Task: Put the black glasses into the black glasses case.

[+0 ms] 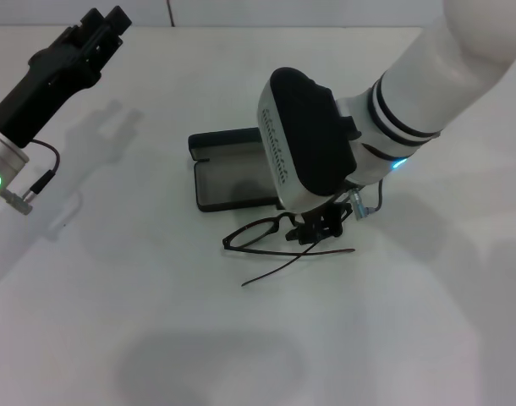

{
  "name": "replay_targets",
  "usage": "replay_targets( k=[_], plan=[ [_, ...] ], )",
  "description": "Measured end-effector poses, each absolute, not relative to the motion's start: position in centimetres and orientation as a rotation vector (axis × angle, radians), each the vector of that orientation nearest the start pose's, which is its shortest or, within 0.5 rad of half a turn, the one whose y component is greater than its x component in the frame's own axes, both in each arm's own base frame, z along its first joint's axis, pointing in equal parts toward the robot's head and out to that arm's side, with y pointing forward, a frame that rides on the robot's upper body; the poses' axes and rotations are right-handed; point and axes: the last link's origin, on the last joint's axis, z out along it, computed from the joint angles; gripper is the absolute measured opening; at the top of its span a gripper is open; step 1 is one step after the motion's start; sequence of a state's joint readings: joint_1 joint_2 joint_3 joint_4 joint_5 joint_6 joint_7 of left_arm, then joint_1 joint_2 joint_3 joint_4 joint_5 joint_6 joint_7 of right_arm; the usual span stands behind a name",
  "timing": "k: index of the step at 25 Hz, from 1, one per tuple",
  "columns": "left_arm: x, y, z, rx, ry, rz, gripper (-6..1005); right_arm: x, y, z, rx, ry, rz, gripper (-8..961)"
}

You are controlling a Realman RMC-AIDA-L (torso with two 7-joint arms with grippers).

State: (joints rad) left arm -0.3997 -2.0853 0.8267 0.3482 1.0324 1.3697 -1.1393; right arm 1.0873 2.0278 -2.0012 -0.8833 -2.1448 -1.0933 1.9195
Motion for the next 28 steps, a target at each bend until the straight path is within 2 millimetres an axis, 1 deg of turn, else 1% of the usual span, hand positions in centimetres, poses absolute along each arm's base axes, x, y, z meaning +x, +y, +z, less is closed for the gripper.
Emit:
replay_targets(
  k=[5,15,20,23,25,28],
  plan=[
    [-29.7,33.3,2.7,-1.833,-0.831,-1.287,502,7.5,36.9,-12.8,-2.948,-0.658,-0.614,362],
    [-29.6,33.5,2.9,-1.84,-0.821,-1.279,501,7.9,37.1,-13.2,-2.925,-0.654,-0.546,352],
    [-29.4,33.7,2.8,-1.851,-0.82,-1.28,501,8.5,37.1,-13.2,-2.927,-0.656,-0.533,160],
    [-29.2,33.7,2.6,-1.867,-0.829,-1.288,501,8.9,37.2,-12.9,-2.941,-0.596,-0.492,136],
    [-28.8,33.8,2.4,-1.892,-0.838,-1.298,501,9.1,37.5,-12.1,-2.948,-0.528,-0.419,120],
    [-28.5,33.9,2.4,-1.927,-0.842,-1.301,501,9.5,37.7,-10.1,-2.966,-0.412,-0.256,112]
  ],
)
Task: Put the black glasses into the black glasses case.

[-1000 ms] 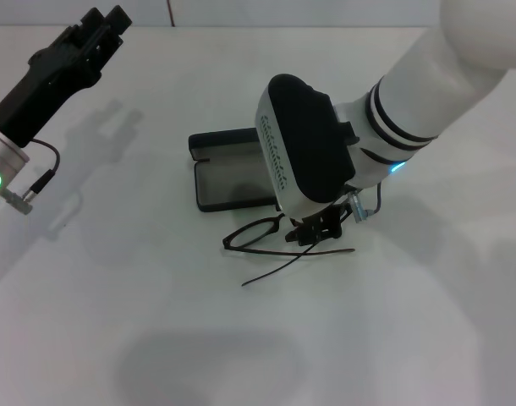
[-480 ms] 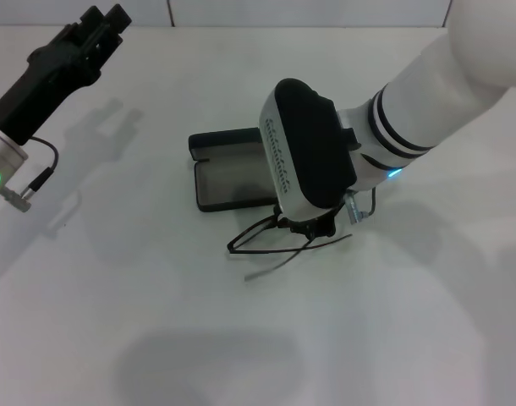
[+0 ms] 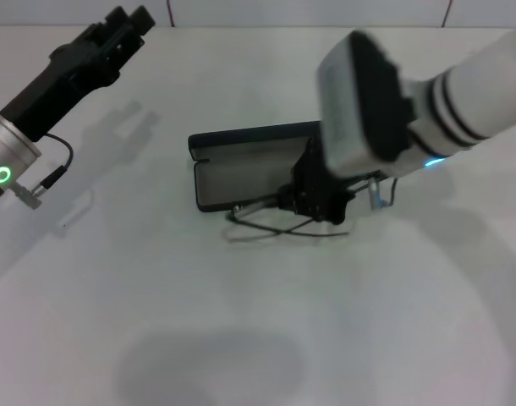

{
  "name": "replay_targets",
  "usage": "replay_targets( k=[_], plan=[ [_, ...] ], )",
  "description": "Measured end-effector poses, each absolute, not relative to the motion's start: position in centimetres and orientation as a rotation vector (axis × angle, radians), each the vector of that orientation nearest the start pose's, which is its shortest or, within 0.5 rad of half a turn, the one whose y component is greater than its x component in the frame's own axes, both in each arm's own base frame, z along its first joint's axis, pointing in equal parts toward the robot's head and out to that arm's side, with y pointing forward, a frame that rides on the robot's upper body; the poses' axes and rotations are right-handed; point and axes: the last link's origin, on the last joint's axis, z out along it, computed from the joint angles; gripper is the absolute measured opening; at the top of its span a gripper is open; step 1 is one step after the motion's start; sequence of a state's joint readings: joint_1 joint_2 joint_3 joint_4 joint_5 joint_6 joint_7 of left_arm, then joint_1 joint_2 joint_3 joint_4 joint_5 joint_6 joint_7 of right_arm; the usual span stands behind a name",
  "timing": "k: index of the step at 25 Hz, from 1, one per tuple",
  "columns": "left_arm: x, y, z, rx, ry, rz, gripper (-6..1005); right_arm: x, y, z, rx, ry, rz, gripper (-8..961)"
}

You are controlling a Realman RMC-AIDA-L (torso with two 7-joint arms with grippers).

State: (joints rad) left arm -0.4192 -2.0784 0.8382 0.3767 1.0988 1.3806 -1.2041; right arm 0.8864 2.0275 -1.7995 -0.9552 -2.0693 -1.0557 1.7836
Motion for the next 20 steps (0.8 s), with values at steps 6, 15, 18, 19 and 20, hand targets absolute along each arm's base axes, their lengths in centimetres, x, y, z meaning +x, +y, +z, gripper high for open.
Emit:
replay_targets(
  k=[6,15,18,19,20],
  plan=[
    [-27.2,33.9,3.7,-2.006,-0.786,-1.363,500,11.6,38.2,-6.0,-2.941,-0.112,0.163,111],
    [-24.0,32.9,6.1,-2.269,-0.756,-1.546,500,16.9,39.3,1.7,-2.558,0.226,0.817,111],
    [-21.5,33.4,4.1,-2.5,-0.797,-1.497,500,18.0,39.2,2.7,-2.475,0.277,0.958,111],
    [-21.1,33.5,3.5,-2.551,-0.809,-1.476,500,18.3,39.1,2.9,-2.462,0.284,0.993,111],
    [-20.0,33.6,2.5,-2.639,-0.814,-1.442,500,18.4,39.1,2.9,-2.457,0.288,1.01,111]
  ],
)
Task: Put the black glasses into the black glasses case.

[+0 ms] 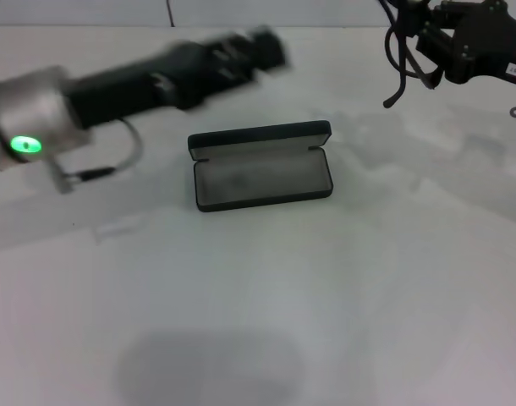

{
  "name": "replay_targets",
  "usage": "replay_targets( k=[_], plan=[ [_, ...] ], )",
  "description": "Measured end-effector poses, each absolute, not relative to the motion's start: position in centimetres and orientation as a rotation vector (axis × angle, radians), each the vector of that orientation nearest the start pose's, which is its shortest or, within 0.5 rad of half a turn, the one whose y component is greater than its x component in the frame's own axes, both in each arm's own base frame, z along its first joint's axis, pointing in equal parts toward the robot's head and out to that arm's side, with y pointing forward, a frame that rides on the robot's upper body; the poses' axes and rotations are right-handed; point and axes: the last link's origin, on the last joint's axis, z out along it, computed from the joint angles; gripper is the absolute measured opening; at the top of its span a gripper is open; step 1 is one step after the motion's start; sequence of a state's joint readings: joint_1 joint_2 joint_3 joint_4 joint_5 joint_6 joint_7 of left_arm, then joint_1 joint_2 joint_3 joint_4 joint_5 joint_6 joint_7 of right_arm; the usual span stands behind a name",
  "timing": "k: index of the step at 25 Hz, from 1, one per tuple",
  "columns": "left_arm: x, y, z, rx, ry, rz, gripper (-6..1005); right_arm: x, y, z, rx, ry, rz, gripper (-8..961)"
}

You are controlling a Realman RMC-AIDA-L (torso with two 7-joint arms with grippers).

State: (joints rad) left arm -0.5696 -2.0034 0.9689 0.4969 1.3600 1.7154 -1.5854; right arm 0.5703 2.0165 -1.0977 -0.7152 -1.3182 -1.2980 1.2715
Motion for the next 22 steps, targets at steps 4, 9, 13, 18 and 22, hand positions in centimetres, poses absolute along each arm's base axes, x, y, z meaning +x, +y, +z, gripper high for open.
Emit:
replay_targets(
  k=[4,9,13,18,22],
  plan=[
    [-17.0,33.6,-0.5,-2.875,-0.804,-1.341,500,18.2,39.0,2.6,-2.466,0.282,1.032,111],
    [-14.6,33.5,-2.3,-2.983,-0.761,-1.324,499,17.8,38.4,2.1,-2.5,0.264,1.066,111],
    [-14.0,33.6,-2.4,-2.987,-0.747,-1.338,499,17.6,37.8,1.8,-2.535,0.254,1.097,111],
    [-14.1,33.6,-2.3,-2.975,-0.764,-1.348,499,17.2,37.1,0.9,-2.601,0.237,1.121,111],
    [-14.3,33.7,-2.3,-2.962,-0.782,-1.349,499,16.9,36.6,0.1,-2.651,0.193,1.11,111]
  ],
)
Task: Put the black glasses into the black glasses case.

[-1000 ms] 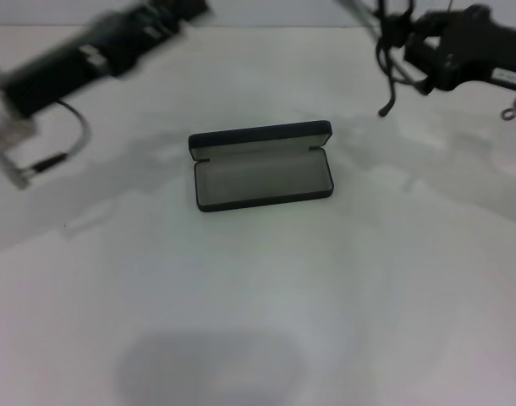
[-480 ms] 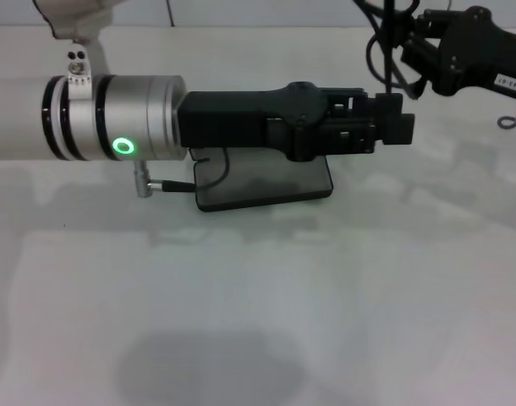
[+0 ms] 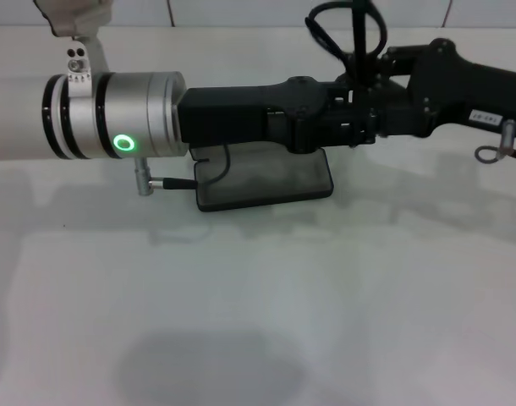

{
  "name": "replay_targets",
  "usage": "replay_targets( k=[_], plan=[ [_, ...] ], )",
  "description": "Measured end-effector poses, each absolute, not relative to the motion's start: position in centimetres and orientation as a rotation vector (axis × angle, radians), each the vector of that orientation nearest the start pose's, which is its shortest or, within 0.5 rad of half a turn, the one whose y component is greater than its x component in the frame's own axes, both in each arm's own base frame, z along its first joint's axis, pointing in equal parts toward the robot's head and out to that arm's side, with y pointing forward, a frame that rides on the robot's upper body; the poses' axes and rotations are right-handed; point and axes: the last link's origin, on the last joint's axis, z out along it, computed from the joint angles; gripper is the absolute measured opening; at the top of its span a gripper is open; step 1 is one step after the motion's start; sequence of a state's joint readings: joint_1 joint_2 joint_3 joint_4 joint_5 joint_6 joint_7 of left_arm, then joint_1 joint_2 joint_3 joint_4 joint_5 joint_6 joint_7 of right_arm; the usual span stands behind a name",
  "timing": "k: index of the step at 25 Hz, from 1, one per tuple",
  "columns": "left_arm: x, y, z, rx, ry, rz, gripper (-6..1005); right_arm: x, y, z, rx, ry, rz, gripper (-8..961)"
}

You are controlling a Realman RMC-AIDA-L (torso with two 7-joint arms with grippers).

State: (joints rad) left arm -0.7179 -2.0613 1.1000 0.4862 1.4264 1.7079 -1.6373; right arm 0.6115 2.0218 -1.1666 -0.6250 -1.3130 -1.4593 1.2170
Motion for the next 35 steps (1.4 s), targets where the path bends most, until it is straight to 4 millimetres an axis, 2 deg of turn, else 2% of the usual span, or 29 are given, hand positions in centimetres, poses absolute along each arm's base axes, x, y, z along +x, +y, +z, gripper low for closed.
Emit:
replay_targets(
  k=[8,14,17,20,24,27,30,35],
  plan=[
    [-14.9,33.5,-2.2,-2.945,-0.806,-1.349,498,16.5,36.4,-0.6,-2.699,0.164,1.089,112],
    [-15.9,33.3,-1.6,-2.92,-0.823,-1.341,498,17.6,36.7,0.2,-2.619,0.165,1.076,112],
    [-16.9,33.3,-0.8,-2.868,-0.84,-1.358,498,18.2,37.0,0.5,-2.577,0.177,1.056,112],
    [-18.7,33.5,0.9,-2.75,-0.855,-1.401,498,18.4,37.2,0.3,-2.576,0.147,1.007,112],
    [-21.3,33.7,3.5,-2.51,-0.838,-1.486,498,18.4,37.4,-1.7,-2.635,0.053,0.838,112],
    [-23.2,33.5,5.2,-2.282,-0.806,-1.571,497,17.7,37.2,-4.0,-2.693,-0.061,0.675,112],
    [-24.4,33.4,5.7,-2.145,-0.795,-1.581,497,16.6,36.6,-6.5,-2.702,-0.206,0.505,112],
    [-25.3,33.9,5.4,-2.098,-0.844,-1.523,497,15.2,35.2,-9.4,-2.627,-0.396,0.299,112]
  ],
)
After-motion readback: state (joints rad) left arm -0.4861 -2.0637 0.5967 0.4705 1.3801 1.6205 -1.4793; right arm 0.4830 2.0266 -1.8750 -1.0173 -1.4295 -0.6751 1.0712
